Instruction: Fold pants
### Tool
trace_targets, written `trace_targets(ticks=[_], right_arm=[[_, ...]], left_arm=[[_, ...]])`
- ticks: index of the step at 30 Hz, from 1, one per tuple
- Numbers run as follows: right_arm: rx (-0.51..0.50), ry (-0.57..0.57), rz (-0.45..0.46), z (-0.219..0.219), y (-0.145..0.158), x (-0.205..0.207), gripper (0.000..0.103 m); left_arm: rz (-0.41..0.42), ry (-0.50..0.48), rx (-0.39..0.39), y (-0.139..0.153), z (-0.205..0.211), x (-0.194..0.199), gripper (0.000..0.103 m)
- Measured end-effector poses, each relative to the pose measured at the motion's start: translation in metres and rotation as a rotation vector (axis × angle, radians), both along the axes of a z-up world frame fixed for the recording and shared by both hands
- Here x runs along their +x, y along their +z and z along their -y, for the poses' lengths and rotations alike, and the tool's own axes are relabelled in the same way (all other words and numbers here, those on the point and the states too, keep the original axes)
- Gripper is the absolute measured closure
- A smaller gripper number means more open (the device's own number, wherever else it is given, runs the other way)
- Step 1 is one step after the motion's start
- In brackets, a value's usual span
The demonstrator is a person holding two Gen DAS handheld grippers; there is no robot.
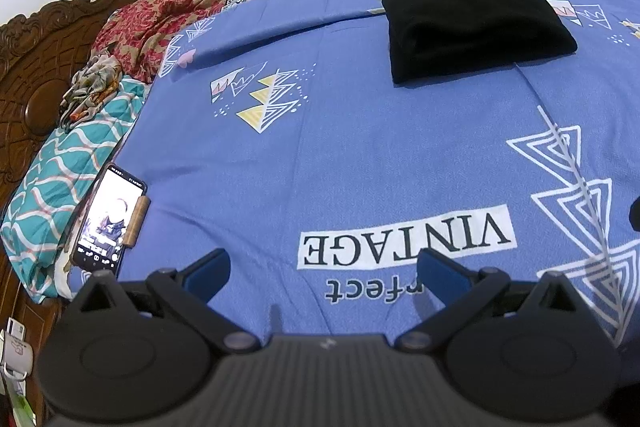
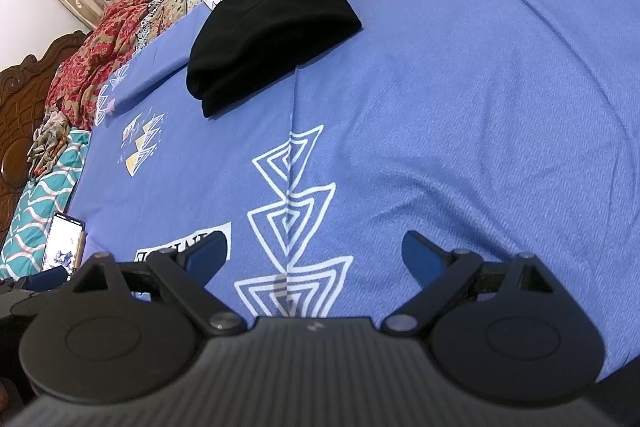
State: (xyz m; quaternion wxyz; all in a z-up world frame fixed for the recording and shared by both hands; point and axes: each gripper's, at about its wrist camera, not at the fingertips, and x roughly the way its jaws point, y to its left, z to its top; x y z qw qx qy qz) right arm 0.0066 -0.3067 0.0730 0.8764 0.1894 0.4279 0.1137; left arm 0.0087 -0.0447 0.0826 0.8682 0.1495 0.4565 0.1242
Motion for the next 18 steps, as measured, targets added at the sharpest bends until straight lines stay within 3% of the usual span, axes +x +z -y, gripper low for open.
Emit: trace_targets(ticks=[12, 18], right_arm=[[0.0, 0.002, 0.0, 0.0012, 0.0, 0.0008, 0.007], [-0.005, 0.002, 0.007, 0.0027, 0.0017, 0.0015, 0.007]], left_arm=[[-0.006, -0.002, -0.006, 0.0, -0.0012, 0.0016, 0.0], [0.004, -0.035, -0.049, 0.004, 0.0002, -0.0011, 0.0]])
